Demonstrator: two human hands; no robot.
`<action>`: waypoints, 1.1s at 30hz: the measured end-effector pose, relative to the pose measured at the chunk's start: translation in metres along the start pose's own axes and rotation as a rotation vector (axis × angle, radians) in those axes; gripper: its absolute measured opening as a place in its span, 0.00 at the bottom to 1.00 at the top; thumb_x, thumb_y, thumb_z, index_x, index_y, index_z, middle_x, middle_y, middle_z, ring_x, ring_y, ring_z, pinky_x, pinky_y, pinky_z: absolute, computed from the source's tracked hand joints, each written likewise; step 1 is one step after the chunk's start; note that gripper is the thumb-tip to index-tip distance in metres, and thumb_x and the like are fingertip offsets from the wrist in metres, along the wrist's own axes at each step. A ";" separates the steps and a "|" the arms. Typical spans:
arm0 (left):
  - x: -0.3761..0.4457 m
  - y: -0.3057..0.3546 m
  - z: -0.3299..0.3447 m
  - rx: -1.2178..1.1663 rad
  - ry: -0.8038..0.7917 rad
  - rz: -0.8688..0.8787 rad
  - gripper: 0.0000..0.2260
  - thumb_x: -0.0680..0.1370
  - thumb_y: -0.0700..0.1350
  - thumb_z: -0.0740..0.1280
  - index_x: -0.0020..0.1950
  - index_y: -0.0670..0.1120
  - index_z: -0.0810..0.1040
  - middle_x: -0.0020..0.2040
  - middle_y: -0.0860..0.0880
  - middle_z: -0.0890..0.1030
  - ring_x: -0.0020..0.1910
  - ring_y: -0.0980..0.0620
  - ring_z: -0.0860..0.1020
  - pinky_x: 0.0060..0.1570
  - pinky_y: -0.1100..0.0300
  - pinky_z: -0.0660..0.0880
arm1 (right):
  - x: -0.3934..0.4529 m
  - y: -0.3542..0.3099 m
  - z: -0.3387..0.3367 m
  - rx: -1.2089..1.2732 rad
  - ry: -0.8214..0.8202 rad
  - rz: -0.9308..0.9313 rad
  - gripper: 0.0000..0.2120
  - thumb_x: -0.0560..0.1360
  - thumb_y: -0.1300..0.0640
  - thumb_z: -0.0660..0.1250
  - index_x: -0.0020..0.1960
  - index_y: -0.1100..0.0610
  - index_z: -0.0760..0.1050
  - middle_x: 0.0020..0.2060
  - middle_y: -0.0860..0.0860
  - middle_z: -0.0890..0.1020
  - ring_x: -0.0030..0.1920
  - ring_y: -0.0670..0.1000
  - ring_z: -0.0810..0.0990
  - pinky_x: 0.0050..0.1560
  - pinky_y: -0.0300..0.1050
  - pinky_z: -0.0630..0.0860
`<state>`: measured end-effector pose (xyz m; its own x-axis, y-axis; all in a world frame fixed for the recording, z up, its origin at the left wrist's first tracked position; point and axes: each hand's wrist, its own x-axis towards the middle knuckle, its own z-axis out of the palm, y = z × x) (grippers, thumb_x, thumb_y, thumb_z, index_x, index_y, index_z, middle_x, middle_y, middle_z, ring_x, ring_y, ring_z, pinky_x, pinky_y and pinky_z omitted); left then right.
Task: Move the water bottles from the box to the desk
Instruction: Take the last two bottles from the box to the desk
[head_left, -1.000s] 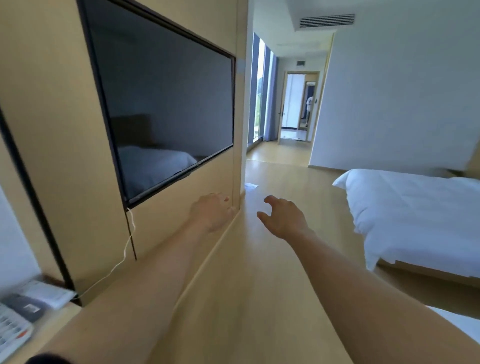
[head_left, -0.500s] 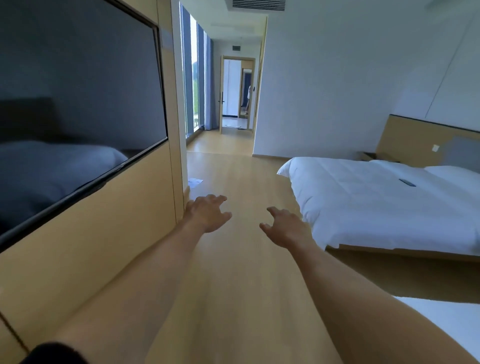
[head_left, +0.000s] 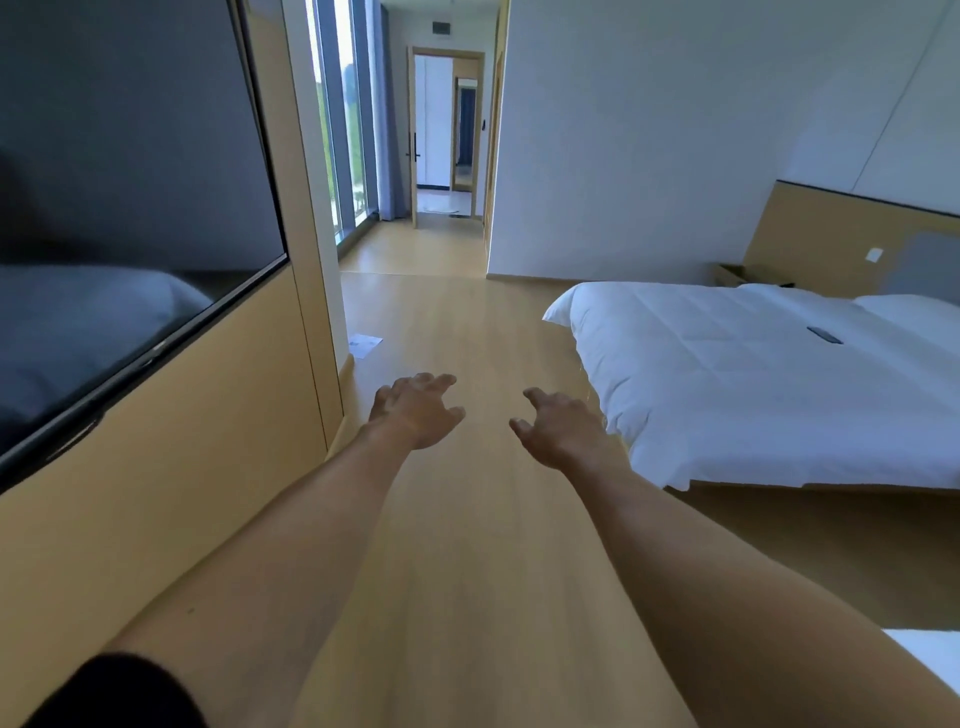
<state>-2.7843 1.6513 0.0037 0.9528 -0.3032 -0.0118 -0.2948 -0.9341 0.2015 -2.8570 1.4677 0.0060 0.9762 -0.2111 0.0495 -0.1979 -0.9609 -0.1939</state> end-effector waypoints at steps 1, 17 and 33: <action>0.015 0.002 0.003 -0.003 -0.004 0.003 0.26 0.82 0.60 0.57 0.80 0.57 0.59 0.78 0.50 0.65 0.75 0.45 0.65 0.72 0.48 0.59 | 0.014 0.003 0.003 0.006 -0.004 0.005 0.26 0.81 0.40 0.57 0.76 0.48 0.63 0.68 0.55 0.73 0.68 0.57 0.72 0.62 0.53 0.70; 0.321 0.055 -0.009 0.040 0.083 -0.039 0.26 0.82 0.60 0.58 0.80 0.57 0.59 0.79 0.52 0.63 0.77 0.45 0.61 0.74 0.47 0.58 | 0.340 0.085 0.009 0.092 0.007 -0.040 0.25 0.81 0.41 0.56 0.76 0.49 0.63 0.69 0.56 0.72 0.69 0.58 0.70 0.65 0.52 0.69; 0.640 0.046 0.010 -0.042 0.100 -0.015 0.27 0.82 0.60 0.58 0.80 0.58 0.59 0.80 0.52 0.62 0.78 0.46 0.61 0.76 0.46 0.56 | 0.642 0.106 0.039 0.028 -0.025 -0.003 0.25 0.82 0.41 0.56 0.76 0.49 0.62 0.69 0.55 0.71 0.69 0.57 0.69 0.66 0.52 0.67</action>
<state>-2.1887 1.4127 -0.0043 0.9602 -0.2667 0.0826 -0.2790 -0.9290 0.2432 -2.2479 1.2374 -0.0213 0.9788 -0.2030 0.0256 -0.1925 -0.9561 -0.2210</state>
